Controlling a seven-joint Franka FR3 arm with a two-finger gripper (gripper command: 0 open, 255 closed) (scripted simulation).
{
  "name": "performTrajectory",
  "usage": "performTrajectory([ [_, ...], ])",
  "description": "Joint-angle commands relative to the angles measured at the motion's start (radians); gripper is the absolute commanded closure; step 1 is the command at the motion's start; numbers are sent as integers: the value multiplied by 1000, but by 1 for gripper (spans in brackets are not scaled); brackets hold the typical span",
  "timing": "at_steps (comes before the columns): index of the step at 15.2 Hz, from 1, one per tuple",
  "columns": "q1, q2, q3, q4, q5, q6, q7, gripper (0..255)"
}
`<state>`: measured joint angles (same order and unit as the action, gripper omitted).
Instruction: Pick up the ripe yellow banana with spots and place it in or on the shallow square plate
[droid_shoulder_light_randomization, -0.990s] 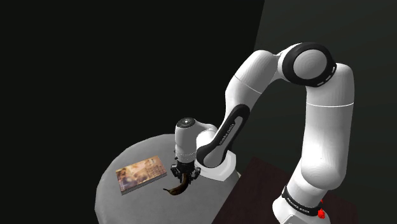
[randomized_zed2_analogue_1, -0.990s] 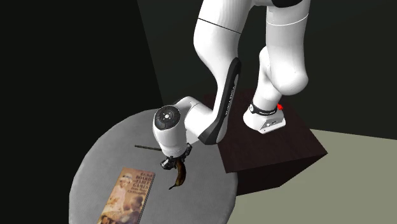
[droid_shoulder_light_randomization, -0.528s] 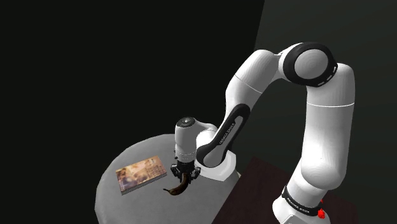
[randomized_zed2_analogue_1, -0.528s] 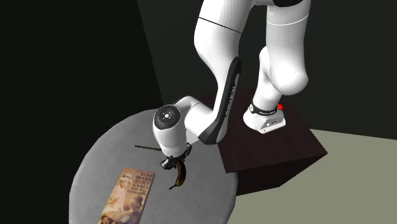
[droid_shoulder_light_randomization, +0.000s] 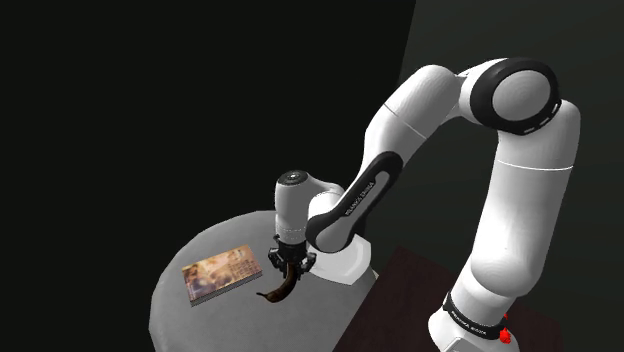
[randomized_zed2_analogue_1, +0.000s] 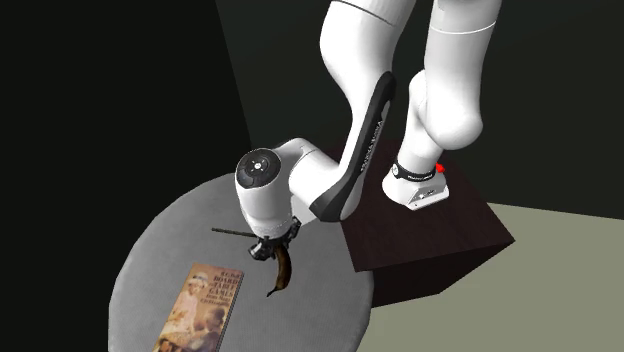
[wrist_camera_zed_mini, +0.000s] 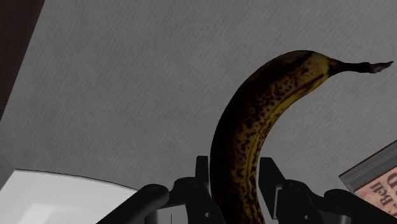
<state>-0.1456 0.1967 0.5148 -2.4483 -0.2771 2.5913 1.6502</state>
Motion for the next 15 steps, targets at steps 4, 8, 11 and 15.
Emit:
performTrajectory([
  [4,-20,-77,33,-1,87,-61,-63,255],
  [8,-27,-133,47,5,146,-111,-107,255],
  [11,-69,-193,19,-64,195,-88,-214,255],
  [15,-116,-259,-35,-139,244,-65,-355,255],
])
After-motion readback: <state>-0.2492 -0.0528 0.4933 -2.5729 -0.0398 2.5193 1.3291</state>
